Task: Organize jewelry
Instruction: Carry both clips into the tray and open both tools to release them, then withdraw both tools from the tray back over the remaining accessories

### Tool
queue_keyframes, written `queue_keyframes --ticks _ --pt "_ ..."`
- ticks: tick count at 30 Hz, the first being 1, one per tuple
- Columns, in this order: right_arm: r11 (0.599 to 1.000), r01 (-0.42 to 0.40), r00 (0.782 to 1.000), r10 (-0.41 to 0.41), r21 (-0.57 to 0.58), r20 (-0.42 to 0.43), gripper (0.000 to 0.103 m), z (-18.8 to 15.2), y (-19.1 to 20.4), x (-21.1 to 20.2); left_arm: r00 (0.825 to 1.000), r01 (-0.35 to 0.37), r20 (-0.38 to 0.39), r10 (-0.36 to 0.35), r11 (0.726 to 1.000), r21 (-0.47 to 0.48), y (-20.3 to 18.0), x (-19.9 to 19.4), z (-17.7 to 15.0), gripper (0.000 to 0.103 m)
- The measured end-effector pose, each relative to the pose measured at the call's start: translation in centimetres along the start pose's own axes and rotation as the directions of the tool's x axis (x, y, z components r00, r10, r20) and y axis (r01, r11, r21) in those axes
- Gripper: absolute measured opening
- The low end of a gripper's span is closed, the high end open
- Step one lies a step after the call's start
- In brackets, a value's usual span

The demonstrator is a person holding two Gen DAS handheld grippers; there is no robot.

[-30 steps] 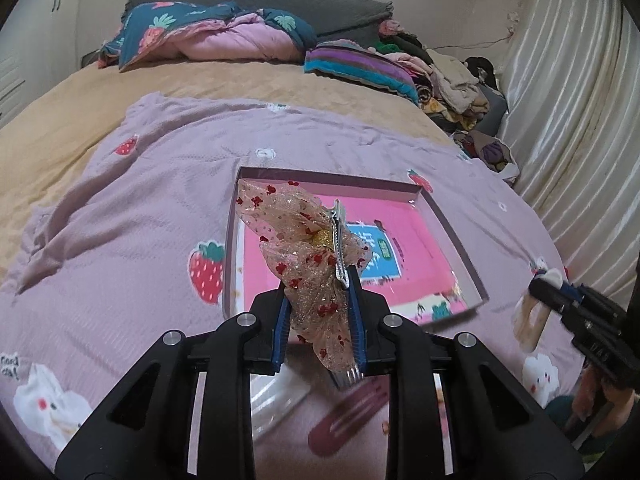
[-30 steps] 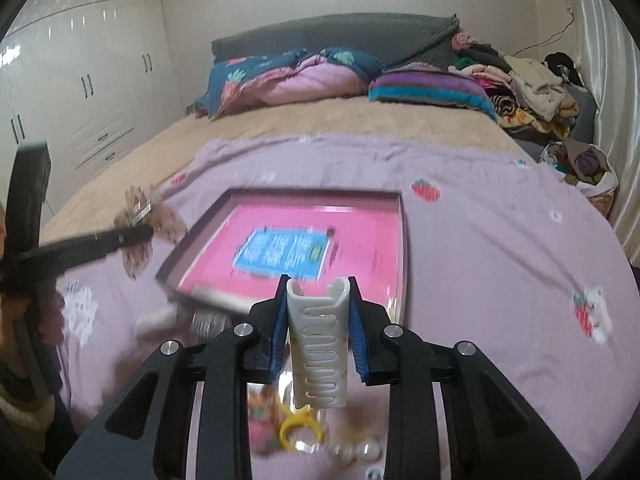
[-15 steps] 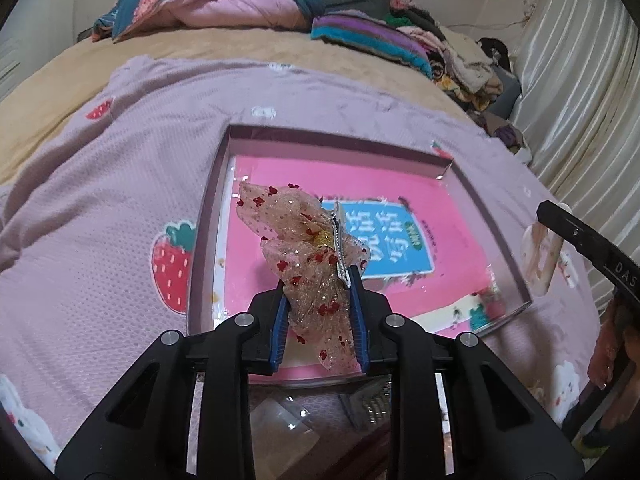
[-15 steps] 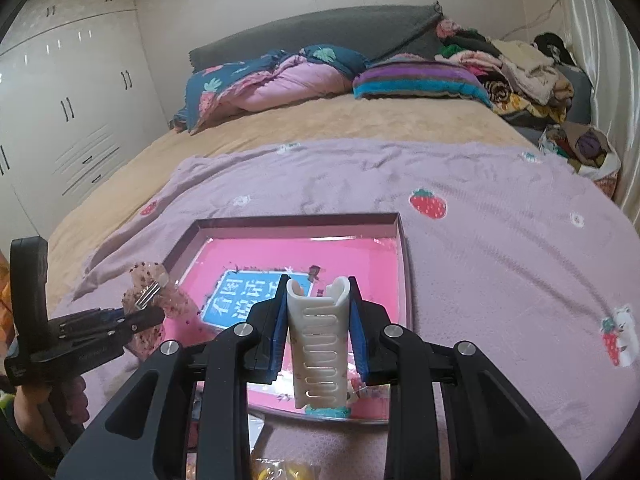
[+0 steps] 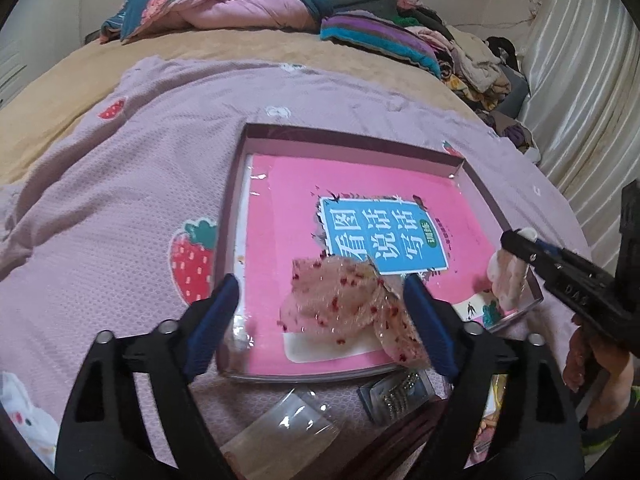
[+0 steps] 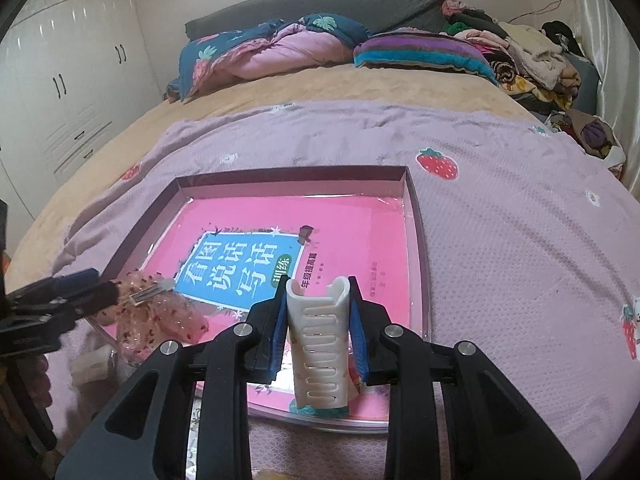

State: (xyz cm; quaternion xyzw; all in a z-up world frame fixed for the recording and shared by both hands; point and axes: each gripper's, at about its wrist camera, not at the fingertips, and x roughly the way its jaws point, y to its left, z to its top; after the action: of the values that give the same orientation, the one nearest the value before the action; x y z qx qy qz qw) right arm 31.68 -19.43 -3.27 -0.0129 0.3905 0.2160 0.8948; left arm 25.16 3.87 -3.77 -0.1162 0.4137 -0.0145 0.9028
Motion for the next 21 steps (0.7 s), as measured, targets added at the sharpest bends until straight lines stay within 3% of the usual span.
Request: queue_keyframes --ticks 5,14,21 --pt "1.000 0.005 1.000 -0.005 0.001 -0.012 0.030 -0.3 0.1 0.4 1.000 -0.015 0.023 0.015 1.000 -0.005 0.5 -1.2 0.3 0.091" --pt "1.000 0.001 0.997 -0.002 0.018 0.076 0.079 -0.1 0.3 -2.4 0.996 -0.028 0.088 0.031 0.999 -0.026 1.3 -4.2 1.0 0.093" --pt "0.999 -0.008 0.989 0.003 0.034 0.148 0.091 0.3 0.3 -5.8 0.990 -0.028 0.138 0.034 0.999 -0.041 1.8 -6.8 1.6 0.093"
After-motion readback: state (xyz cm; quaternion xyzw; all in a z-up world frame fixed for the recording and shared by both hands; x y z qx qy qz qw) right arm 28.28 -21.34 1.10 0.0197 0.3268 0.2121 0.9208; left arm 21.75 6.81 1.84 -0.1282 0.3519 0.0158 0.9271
